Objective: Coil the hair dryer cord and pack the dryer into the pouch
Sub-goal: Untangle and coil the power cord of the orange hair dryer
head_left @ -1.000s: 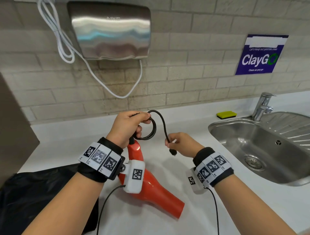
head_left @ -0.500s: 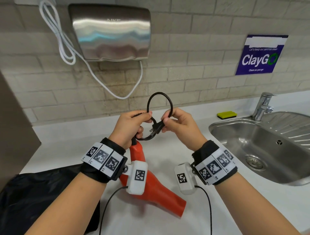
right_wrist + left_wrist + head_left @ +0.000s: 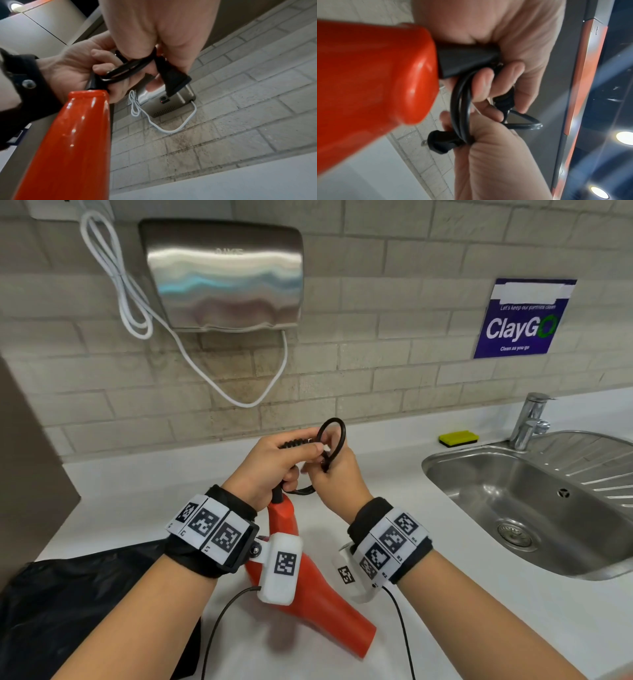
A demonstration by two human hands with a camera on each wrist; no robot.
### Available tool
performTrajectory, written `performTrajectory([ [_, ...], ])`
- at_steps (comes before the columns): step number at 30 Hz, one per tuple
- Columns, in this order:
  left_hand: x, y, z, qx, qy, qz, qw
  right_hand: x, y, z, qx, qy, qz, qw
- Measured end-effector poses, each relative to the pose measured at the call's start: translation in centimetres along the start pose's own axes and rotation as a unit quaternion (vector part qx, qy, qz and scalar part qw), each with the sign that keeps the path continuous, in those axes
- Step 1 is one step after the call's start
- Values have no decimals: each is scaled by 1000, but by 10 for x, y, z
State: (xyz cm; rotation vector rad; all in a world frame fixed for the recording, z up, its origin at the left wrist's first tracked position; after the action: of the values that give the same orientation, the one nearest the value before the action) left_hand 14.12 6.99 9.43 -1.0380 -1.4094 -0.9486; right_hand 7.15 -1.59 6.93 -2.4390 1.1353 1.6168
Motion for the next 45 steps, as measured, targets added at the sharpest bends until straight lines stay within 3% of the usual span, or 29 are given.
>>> performTrajectory([
  [5,1,4,2,4,-12,1,1000,-1,0,3,-68,24,15,997],
  [9,-1,11,1,41,-2,62,997,17,4,17,-133,34,53,989],
  [13,-4,13,-3,67,11,117,991,57,16,28,-106,-49,75,990],
  [18,-3,7,-7,64,21,104,992,64,19,25,-154,-130,45,978],
  [20,-3,5,-8,65,22,97,993,56,22,21,-104,-113,10,988],
  [23,-2,4,-8,64,17,71,995,30,25,17,-12,-19,-33,999],
  [27,-3,5,-8,62,12,59,996,7,21,6,12,5,-49,999],
  [37,-3,4,-6,45,2,12,999,5,17,-2,-68,-41,-119,990],
  [42,-1,0,-5,30,-11,-2,999,8,17,0,-78,-28,-41,996],
  [45,-2,-1,-6,41,-20,1,999,13,9,5,-131,-34,-4,991],
])
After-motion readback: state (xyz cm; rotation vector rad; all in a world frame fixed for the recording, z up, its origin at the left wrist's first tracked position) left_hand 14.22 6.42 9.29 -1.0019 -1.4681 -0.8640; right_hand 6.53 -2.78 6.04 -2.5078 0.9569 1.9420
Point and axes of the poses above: each hand's wrist, its own z-axis away from the middle knuckle, its own y-axis out of the back of the hand, x = y × z, the point moved 3 cm from there along -z, towards the middle knuckle, and after that the axes turned 15 degrees about -x, right-handed, at the moved point
